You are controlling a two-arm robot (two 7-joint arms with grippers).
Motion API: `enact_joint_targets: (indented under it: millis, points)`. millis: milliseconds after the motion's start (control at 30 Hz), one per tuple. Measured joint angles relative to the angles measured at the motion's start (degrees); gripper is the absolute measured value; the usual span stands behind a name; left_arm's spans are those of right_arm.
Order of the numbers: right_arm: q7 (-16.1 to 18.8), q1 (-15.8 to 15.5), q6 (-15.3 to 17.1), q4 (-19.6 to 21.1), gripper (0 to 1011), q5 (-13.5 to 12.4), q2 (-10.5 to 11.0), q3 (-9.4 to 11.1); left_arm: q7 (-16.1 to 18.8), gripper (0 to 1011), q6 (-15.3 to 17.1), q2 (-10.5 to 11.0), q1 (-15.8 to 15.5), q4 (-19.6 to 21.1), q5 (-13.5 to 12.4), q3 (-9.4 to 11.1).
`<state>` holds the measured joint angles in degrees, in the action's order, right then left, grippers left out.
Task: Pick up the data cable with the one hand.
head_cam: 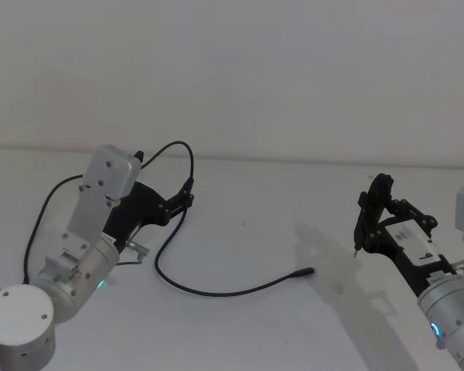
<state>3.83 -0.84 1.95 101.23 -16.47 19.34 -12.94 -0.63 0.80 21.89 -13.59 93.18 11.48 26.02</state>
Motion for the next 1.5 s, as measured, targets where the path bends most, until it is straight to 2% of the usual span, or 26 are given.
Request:
enact_joint_targets:
  millis: [367, 700, 967, 1100, 1233, 1333, 1500]
  points:
    - [0.0, 0.0, 0.0, 0.0, 268, 0.0, 0.0, 0.0, -0.4, 1002, 0.0, 0.1, 0.0, 0.0, 0.0, 0.0]
    - [0.0, 0.0, 0.0, 0.0, 268, 0.0, 0.0, 0.0, -4.6, 1002, 0.8, 2.1, -0.9, 1.1, -0.1, 0.9]
    - [0.0, 0.0, 0.0, 0.0, 268, 0.0, 0.0, 0.0, -10.1, 1001, 2.1, 4.9, -2.3, 2.5, -0.2, 1.9]
    - [0.0, 0.0, 0.0, 0.0, 268, 0.0, 0.0, 0.0, -13.9, 1002, 3.5, 6.9, -3.5, 3.5, -0.1, 2.5]
    - [0.0, 0.0, 0.0, 0.0, 268, 0.0, 0.0, 0.0, -18.7, 1002, 5.8, 9.0, -5.0, 4.4, 0.3, 3.3]
    - [0.0, 0.0, 0.0, 0.0, 268, 0.0, 0.0, 0.0, -20.7, 1001, 7.0, 9.9, -5.8, 4.8, 0.5, 3.7]
    - [0.0, 0.0, 0.0, 0.0, 268, 0.0, 0.0, 0.0, -26.0, 1002, 10.8, 11.7, -8.1, 5.4, 1.2, 4.9]
